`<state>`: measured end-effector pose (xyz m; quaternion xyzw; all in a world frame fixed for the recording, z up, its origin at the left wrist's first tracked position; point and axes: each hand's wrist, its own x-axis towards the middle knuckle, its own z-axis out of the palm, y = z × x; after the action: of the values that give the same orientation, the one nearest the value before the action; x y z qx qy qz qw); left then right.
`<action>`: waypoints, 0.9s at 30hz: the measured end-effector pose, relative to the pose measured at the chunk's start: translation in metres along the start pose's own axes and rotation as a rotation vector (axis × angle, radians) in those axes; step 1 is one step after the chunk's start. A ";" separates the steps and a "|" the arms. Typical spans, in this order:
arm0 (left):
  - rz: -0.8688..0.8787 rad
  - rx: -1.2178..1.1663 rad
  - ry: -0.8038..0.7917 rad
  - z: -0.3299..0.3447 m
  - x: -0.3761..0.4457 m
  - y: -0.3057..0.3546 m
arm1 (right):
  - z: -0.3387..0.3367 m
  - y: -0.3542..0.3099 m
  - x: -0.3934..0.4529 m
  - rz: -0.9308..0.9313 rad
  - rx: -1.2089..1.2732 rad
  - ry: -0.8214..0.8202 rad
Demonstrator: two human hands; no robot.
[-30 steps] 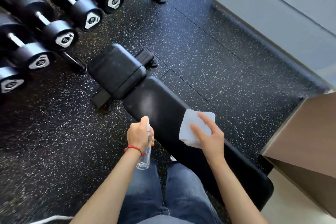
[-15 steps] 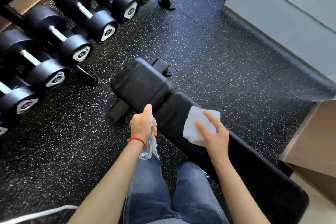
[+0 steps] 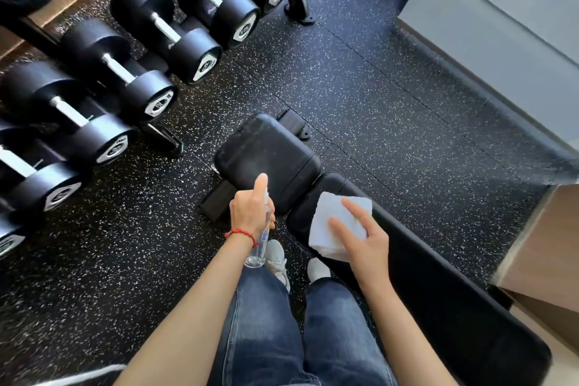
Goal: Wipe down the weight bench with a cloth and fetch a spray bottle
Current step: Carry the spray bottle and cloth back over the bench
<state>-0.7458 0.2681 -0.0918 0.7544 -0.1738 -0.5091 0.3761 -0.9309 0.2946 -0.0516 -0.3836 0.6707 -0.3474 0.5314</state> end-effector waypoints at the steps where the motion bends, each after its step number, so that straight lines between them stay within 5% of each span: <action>1: 0.004 0.002 0.001 -0.003 0.001 0.001 | 0.003 -0.002 0.001 -0.004 -0.004 -0.005; 13: 0.030 -0.083 0.091 -0.037 -0.019 -0.012 | 0.028 -0.018 0.014 -0.109 -0.112 -0.193; 27: 0.016 -0.490 0.525 -0.097 -0.111 -0.074 | 0.086 -0.037 -0.013 -0.298 -0.301 -0.690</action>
<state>-0.7146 0.4266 -0.0571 0.7456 0.0500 -0.3217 0.5815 -0.8398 0.2840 -0.0301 -0.6444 0.4333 -0.1693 0.6070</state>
